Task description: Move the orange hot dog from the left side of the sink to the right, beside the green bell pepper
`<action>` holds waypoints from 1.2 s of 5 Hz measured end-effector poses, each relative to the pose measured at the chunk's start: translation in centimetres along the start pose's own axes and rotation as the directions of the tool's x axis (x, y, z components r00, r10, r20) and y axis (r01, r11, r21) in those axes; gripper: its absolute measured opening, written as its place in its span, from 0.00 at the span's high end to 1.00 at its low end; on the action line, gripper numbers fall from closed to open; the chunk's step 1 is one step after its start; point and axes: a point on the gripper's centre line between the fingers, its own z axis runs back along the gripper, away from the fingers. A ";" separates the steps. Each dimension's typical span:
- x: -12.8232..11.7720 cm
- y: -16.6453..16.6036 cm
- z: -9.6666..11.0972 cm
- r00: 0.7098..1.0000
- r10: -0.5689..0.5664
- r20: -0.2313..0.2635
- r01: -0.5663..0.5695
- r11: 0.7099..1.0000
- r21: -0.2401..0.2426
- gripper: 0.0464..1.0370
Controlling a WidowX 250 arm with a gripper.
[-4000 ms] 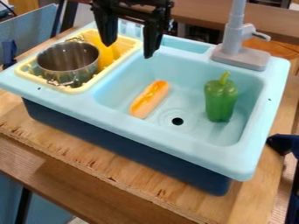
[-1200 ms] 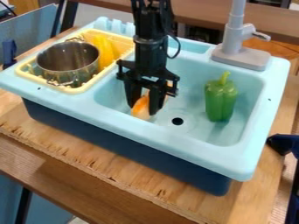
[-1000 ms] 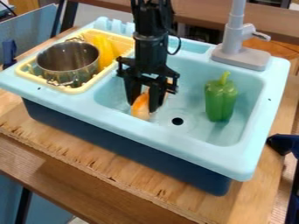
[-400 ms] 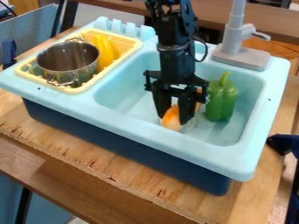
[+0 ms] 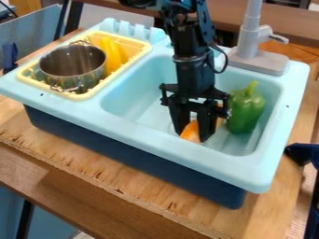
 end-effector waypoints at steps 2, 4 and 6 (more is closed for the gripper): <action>0.1 0.0 -1.0 0.999 0.003 -0.037 -0.003 1.000 -0.018 0.14; 0.0 0.8 -0.4 0.999 0.020 -0.040 -0.019 1.000 0.020 0.05; -0.6 1.6 5.6 1.000 -0.022 -0.003 0.022 0.988 0.156 0.04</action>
